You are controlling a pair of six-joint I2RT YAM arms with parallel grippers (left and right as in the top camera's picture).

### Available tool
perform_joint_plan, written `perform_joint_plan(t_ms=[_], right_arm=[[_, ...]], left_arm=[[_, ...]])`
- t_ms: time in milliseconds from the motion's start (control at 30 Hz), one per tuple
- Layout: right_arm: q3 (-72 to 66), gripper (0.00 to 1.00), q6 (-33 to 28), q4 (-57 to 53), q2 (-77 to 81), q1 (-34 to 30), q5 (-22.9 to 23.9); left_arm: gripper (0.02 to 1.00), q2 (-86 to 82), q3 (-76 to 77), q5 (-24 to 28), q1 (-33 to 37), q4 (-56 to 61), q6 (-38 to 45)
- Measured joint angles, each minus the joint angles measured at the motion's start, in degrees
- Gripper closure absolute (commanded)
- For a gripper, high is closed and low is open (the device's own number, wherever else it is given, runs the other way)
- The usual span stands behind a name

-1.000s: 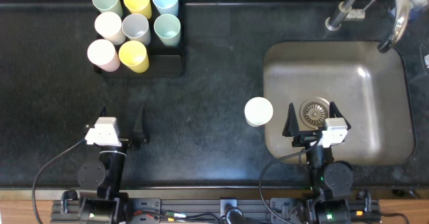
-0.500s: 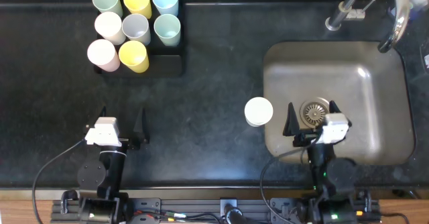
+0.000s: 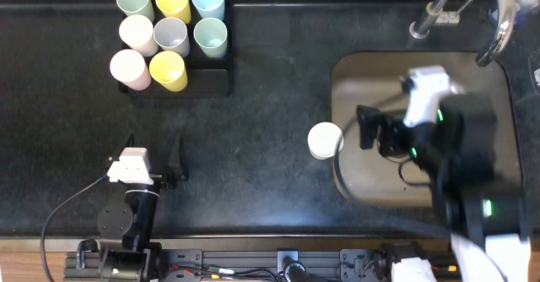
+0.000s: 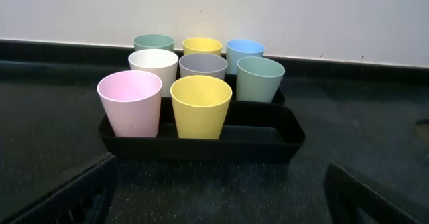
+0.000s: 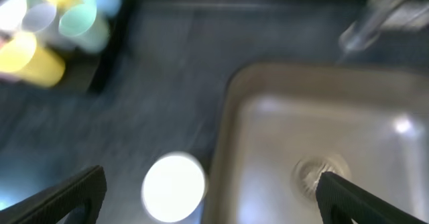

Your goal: Store Cups

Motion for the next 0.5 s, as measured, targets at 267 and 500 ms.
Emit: perform_joint_plan(t_ms=[267, 500], right_arm=[[6.40, 0.003, 0.07, -15.54, 23.17, 0.09, -4.55], [6.56, 0.003, 0.07, -17.77, 33.11, 2.64, -4.22]], left_arm=[[0.018, 0.00, 0.00, 0.00, 0.00, 0.00, 0.00], [0.018, 0.00, 0.00, 0.00, 0.00, 0.00, 0.00]])
